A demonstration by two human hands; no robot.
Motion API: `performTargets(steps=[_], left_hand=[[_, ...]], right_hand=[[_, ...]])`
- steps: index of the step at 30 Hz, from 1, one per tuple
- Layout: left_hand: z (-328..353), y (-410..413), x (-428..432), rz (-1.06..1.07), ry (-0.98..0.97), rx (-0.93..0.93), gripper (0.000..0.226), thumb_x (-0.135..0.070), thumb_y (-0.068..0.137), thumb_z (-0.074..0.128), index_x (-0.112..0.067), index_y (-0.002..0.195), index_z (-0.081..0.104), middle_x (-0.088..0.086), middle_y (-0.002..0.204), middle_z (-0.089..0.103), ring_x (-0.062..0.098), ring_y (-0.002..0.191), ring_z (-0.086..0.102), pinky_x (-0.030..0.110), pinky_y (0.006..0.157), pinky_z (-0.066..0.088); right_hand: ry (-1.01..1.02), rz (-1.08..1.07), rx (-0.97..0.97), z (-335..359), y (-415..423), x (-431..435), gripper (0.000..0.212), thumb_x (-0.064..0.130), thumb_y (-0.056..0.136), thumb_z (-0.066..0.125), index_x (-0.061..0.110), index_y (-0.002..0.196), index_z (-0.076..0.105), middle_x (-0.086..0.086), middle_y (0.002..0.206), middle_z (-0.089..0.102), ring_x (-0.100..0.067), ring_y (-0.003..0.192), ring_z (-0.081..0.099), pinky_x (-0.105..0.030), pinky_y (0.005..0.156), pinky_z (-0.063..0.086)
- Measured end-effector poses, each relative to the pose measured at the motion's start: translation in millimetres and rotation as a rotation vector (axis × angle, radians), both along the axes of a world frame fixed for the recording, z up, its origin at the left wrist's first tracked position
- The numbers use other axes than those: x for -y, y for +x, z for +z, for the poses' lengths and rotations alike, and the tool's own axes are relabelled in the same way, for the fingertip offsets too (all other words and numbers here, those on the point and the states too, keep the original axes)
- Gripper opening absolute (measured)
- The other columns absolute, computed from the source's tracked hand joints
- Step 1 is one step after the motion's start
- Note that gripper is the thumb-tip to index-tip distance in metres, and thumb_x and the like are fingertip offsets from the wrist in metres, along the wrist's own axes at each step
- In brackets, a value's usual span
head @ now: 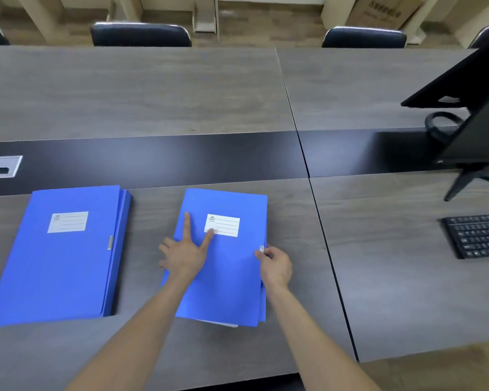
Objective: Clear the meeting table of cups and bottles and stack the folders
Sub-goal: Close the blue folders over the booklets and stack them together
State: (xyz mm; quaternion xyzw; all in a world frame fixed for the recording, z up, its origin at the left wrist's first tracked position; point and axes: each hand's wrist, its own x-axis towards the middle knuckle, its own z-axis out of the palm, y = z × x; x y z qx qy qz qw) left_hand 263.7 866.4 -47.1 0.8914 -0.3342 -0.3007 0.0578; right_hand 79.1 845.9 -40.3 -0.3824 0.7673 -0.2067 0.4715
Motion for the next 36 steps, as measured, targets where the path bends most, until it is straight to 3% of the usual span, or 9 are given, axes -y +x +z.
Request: performTargets(steps=[2,6,9,12,15,21,27,33,36], left_hand=[[-5,7,-14,0.036,-0.15,-0.096,0.107,-0.095,0.066,0.036,-0.055,0.149,-0.019,0.02,0.125,0.044,0.039,0.124,0.042,0.049,0.103,0.041],[-14,9,-67,-0.194,-0.151,-0.139,0.131,-0.093,0.051,0.06,-0.056,0.152,-0.014,0.018,0.16,0.013,0.036,0.147,0.023,0.054,0.115,0.033],[-23,15,-88,-0.254,-0.134,-0.075,0.136,-0.099,0.045,0.054,-0.054,0.153,-0.016,0.02,0.16,0.011,0.035,0.148,0.021,0.052,0.113,0.034],[-30,0,-85,-0.175,-0.088,0.069,0.127,-0.098,0.053,0.045,-0.05,0.155,-0.014,0.025,0.159,0.012,0.038,0.141,0.029,0.051,0.104,0.035],[-31,-12,-72,-0.133,-0.075,0.196,0.122,-0.1,0.054,0.03,-0.047,0.156,-0.012,0.029,0.156,0.019,0.039,0.124,0.042,0.048,0.091,0.039],[10,22,-60,0.048,-0.214,0.162,0.09,-0.079,0.084,0.037,-0.04,0.16,0.007,0.022,0.146,0.039,0.038,0.124,0.043,0.048,0.101,0.035],[55,159,-76,0.286,-0.295,0.244,0.079,-0.065,0.095,0.042,-0.032,0.162,0.013,0.019,0.151,0.037,0.04,0.128,0.042,0.053,0.102,0.035],[54,279,-125,0.454,-0.274,0.175,0.077,-0.063,0.096,0.042,-0.031,0.161,0.014,0.019,0.155,0.032,0.038,0.14,0.032,0.052,0.113,0.025],[40,311,-132,0.435,-0.25,0.12,0.073,-0.06,0.098,0.04,-0.032,0.161,0.015,0.019,0.155,0.032,0.038,0.14,0.032,0.052,0.114,0.025]], right_hand=[[0.021,-0.023,-0.012,-5,-2,0,0.031,0.019,0.089,0.069,0.009,0.064,0.053,0.001,0.059,0.051,-0.016,0.052,0.038,-0.029,0.053,0.032],[0.049,-0.068,-0.049,-11,1,2,0.019,0.019,0.085,0.075,0.001,0.083,0.069,0.001,0.069,0.064,-0.023,0.068,0.058,-0.033,0.071,0.049],[0.077,-0.118,-0.009,-13,5,4,0.035,0.015,0.079,0.08,0.007,0.103,0.056,0.006,0.085,0.066,-0.021,0.082,0.062,-0.04,0.081,0.054],[0.069,-0.05,-0.038,-17,15,1,0.026,0.017,0.086,0.073,0.016,0.111,0.066,0.005,0.099,0.073,-0.022,0.092,0.069,-0.041,0.083,0.057],[0.069,-0.026,-0.07,-15,21,0,0.012,0.019,0.09,0.064,0.021,0.097,0.074,0.003,0.086,0.074,-0.023,0.082,0.069,-0.035,0.072,0.057],[0.053,-0.12,0.166,9,51,-2,0.023,0.02,0.088,0.064,0.017,0.067,0.057,0.005,0.064,0.052,-0.015,0.054,0.041,-0.027,0.055,0.035],[-0.105,0.139,0.387,60,172,-22,0.019,0.038,0.085,0.062,0.019,0.085,0.067,0.011,0.078,0.059,-0.01,0.065,0.047,-0.025,0.063,0.039],[0.01,0.391,0.449,63,291,-49,0.021,0.033,0.087,0.063,0.023,0.104,0.07,0.017,0.086,0.068,-0.008,0.073,0.058,-0.021,0.066,0.045],[0.041,0.375,0.417,42,322,-59,0.029,0.035,0.087,0.065,0.031,0.116,0.069,0.016,0.105,0.074,-0.01,0.097,0.068,-0.024,0.078,0.053]])
